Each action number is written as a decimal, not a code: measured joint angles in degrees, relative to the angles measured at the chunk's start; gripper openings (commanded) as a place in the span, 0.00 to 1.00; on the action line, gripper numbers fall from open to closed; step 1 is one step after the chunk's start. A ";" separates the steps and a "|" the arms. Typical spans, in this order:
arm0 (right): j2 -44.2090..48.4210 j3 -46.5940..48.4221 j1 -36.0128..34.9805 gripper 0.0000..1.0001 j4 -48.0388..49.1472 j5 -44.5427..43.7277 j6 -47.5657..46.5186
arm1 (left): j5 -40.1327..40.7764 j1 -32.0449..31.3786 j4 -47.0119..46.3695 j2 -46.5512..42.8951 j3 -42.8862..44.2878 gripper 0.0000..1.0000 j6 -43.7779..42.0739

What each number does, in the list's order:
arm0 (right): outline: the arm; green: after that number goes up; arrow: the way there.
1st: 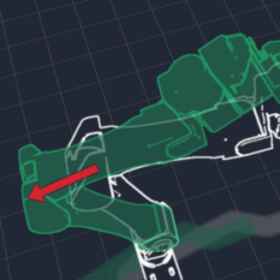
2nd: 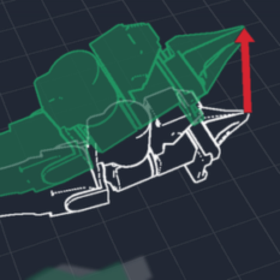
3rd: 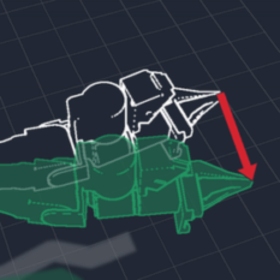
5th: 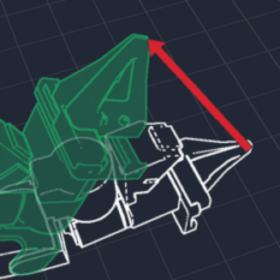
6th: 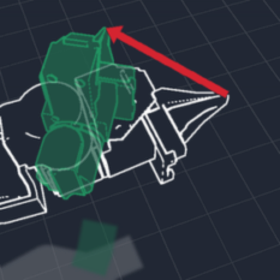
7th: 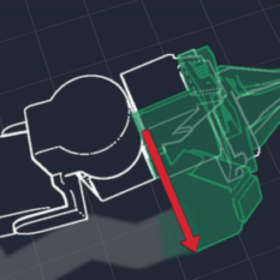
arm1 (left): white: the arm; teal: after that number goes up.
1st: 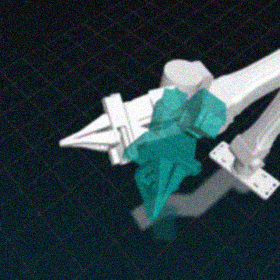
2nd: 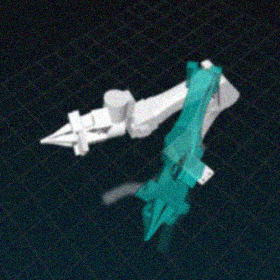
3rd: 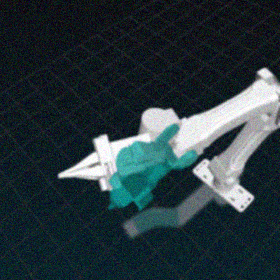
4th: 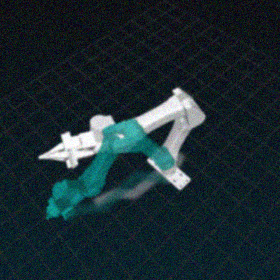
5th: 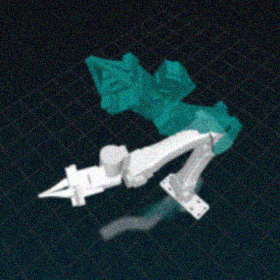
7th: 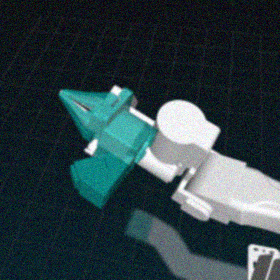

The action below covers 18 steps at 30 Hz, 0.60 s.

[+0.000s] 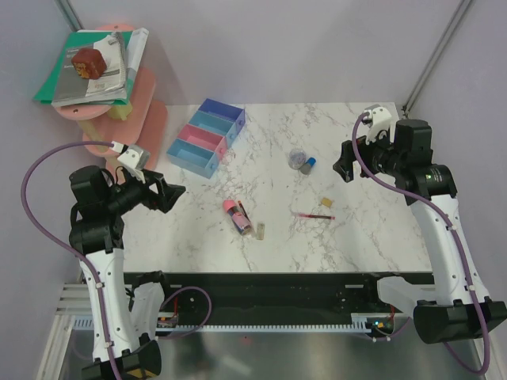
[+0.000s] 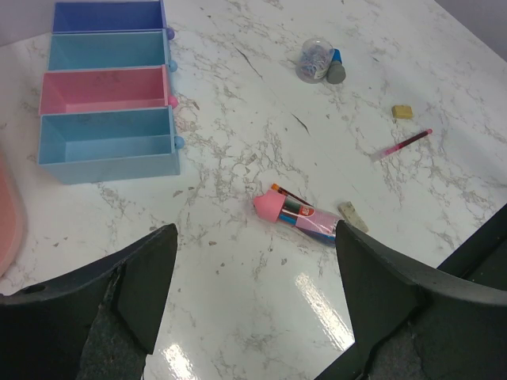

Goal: Sort the stationery into containers
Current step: Move the storage box to the center of the board.

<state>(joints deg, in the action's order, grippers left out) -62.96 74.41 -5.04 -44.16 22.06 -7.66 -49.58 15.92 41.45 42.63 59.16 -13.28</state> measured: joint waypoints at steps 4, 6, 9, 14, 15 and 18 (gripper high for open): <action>0.00 0.20 0.00 0.98 -0.07 -0.04 -0.26 | 0.00 0.00 0.00 0.00 0.00 0.88 -0.02; -0.02 0.66 0.00 0.98 -0.07 -0.09 -1.25 | 0.00 0.00 0.00 0.00 0.00 0.88 -0.02; -0.37 1.55 -0.13 0.98 -0.07 -0.50 -3.10 | 0.11 0.00 -0.04 0.13 -0.02 0.85 0.35; -4.22 4.02 -2.38 0.98 0.04 -3.93 -6.34 | 3.30 -0.04 -3.37 1.75 -2.47 0.80 4.48; -5.14 4.46 -2.75 0.98 0.02 -4.44 -6.80 | 4.24 -0.17 -4.44 2.84 -3.37 0.80 5.70; -8.22 5.51 -3.93 0.98 0.85 -6.43 -7.76 | 8.04 -1.62 -7.26 8.44 -4.81 0.77 9.25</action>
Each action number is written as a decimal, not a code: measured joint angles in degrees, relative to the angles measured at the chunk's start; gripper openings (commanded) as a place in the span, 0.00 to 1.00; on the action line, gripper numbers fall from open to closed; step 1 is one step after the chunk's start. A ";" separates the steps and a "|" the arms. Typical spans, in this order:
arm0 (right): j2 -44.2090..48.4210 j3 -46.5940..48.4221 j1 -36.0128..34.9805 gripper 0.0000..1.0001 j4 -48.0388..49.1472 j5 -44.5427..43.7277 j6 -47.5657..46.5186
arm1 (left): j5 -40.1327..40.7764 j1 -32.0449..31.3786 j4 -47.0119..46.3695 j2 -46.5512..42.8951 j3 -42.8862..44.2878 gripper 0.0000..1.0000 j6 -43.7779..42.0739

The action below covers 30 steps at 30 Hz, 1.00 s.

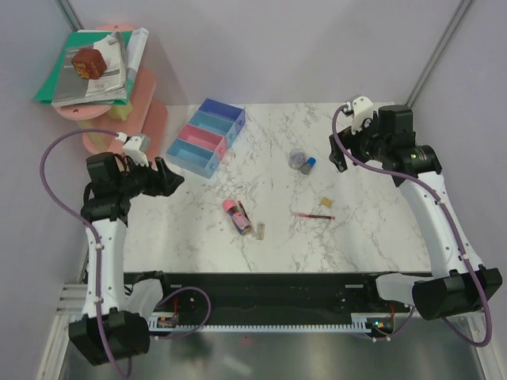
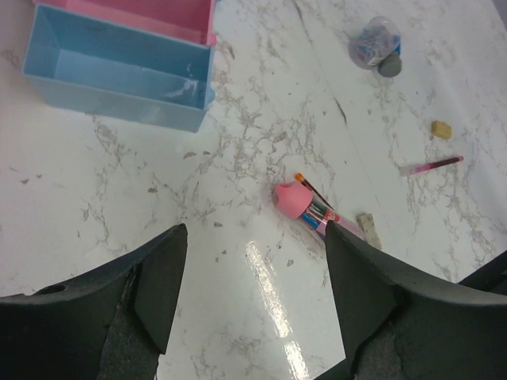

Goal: Sort the stationery into containers
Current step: Move the storage box to the center of the board.

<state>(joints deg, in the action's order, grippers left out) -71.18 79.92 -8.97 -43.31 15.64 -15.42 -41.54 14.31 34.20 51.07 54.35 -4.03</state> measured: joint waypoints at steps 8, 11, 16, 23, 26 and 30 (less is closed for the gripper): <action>-1.18 -0.90 -0.90 0.98 2.67 -3.32 -1.36 | 15.17 -12.09 -7.50 20.09 2.93 0.76 8.44; -0.72 -2.34 -0.96 0.98 3.08 -4.09 -1.70 | 20.63 -17.27 -9.38 26.34 7.32 0.76 10.01; -0.70 -3.61 -1.05 0.98 3.39 -5.05 -1.97 | 25.59 -20.26 -11.78 36.11 16.26 0.75 12.37; -0.70 -3.91 -1.33 0.98 3.54 -5.25 -2.25 | 32.24 -21.33 -14.03 47.19 25.33 0.75 14.45; -0.70 -4.11 -1.42 0.98 3.52 -5.25 -2.40 | 34.25 -22.18 -14.60 50.84 28.11 0.75 14.80; -0.68 -4.17 -1.42 0.98 3.52 -5.27 -2.43 | 36.17 -23.30 -14.56 54.18 30.29 0.73 15.15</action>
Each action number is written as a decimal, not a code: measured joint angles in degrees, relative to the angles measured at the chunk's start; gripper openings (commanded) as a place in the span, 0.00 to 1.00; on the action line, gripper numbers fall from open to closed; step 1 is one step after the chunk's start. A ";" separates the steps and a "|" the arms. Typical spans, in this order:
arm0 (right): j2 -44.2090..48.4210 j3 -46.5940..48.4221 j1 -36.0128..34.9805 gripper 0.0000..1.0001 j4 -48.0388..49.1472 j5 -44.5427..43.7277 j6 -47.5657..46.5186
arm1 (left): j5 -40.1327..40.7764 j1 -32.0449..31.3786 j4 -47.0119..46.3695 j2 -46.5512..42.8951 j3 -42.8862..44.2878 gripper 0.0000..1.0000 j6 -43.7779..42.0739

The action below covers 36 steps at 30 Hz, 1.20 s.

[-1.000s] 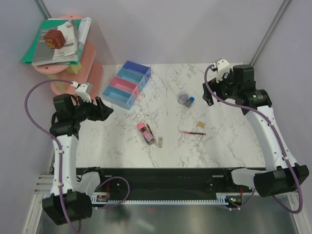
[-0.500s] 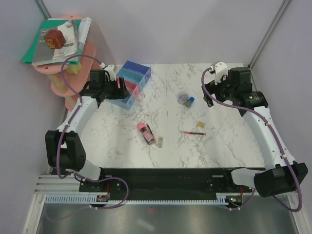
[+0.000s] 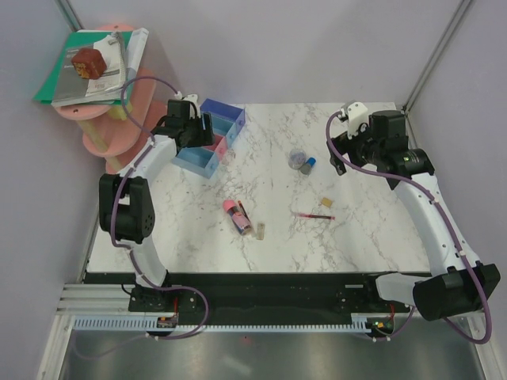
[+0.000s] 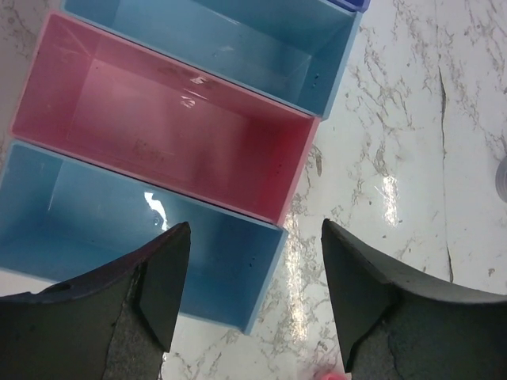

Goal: Sort the stationery into containers
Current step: Move the storage box to the center of the board.

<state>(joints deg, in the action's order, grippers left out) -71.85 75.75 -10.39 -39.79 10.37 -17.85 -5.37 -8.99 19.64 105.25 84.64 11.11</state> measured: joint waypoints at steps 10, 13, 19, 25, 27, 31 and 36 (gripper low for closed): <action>1.51 -2.62 0.00 0.98 0.26 0.00 0.00 | 3.80 -0.79 0.79 9.27 9.97 0.71 -0.04; 1.81 -3.08 0.00 0.98 0.26 -0.04 0.02 | 3.91 -1.05 0.83 11.96 12.85 0.72 -0.39; 2.67 -3.78 0.00 0.98 0.26 -0.24 0.02 | 4.92 -2.40 1.03 17.59 17.49 0.72 -1.70; 2.95 -4.72 0.00 0.98 0.15 -0.42 0.02 | 6.10 -3.15 1.62 22.53 22.45 0.72 -3.19; 2.95 -4.81 0.00 0.98 0.13 -0.42 0.04 | 6.60 -3.30 1.64 23.43 23.76 0.72 -3.85; 2.93 -4.81 0.00 0.98 0.13 -0.42 0.07 | 7.19 -3.80 1.62 25.14 25.90 0.72 -5.35; 2.91 -4.81 -0.02 0.98 0.11 -0.42 0.15 | 7.87 -5.01 1.42 25.75 26.67 0.72 -7.39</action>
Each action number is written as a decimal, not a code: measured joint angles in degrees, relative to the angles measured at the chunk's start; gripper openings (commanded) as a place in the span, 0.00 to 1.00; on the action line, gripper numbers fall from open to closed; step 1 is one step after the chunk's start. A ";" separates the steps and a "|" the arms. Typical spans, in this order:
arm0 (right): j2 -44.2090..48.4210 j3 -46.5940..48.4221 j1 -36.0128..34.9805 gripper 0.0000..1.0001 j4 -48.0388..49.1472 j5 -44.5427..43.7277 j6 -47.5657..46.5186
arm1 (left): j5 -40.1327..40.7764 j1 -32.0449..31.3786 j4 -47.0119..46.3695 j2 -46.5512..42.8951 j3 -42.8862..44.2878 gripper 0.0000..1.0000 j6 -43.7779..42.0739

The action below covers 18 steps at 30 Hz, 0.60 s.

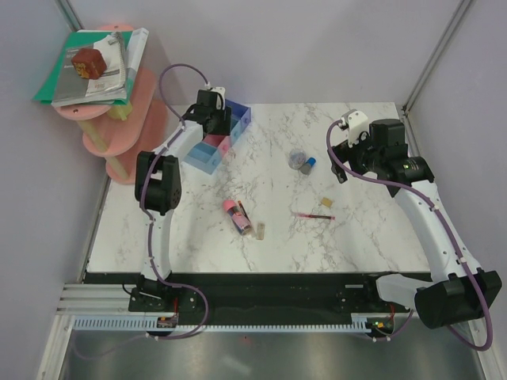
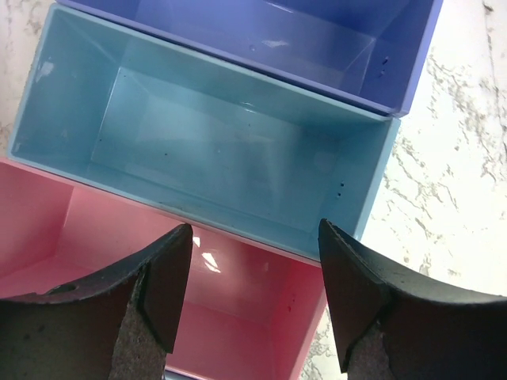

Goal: Sort the stationery into containers
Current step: Move the storage box to the center of the board.

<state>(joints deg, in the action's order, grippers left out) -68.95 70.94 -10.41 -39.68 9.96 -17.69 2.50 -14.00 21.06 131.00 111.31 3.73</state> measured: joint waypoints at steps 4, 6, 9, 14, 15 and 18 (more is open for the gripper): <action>0.00 0.00 0.00 0.98 -0.15 0.02 0.35 | -0.17 -1.66 -0.17 0.07 -0.04 0.72 -2.36; 0.00 0.00 0.00 0.98 -0.20 0.02 0.55 | -0.96 -2.64 -0.26 0.07 -0.26 0.72 -3.72; 0.00 0.00 -0.04 0.98 -0.24 0.02 0.63 | -2.01 -4.04 -1.33 -0.02 -1.27 0.72 -5.18; 0.02 0.00 -0.04 0.98 -0.66 0.07 0.96 | -4.66 -5.88 -2.99 -0.66 -3.76 0.71 -6.95; 0.02 0.00 -0.04 0.98 -0.76 0.07 0.96 | -4.92 -6.29 -3.06 -0.76 -3.96 0.71 -7.30; 0.02 -0.02 -0.04 0.98 -1.09 0.20 0.98 | -5.88 -7.50 -3.06 -0.79 -4.07 0.71 -8.33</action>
<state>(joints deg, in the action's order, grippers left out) -68.93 70.91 -10.46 -40.77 10.15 -16.71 -3.38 -21.50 18.00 130.21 107.24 -4.60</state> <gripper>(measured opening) 0.982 0.712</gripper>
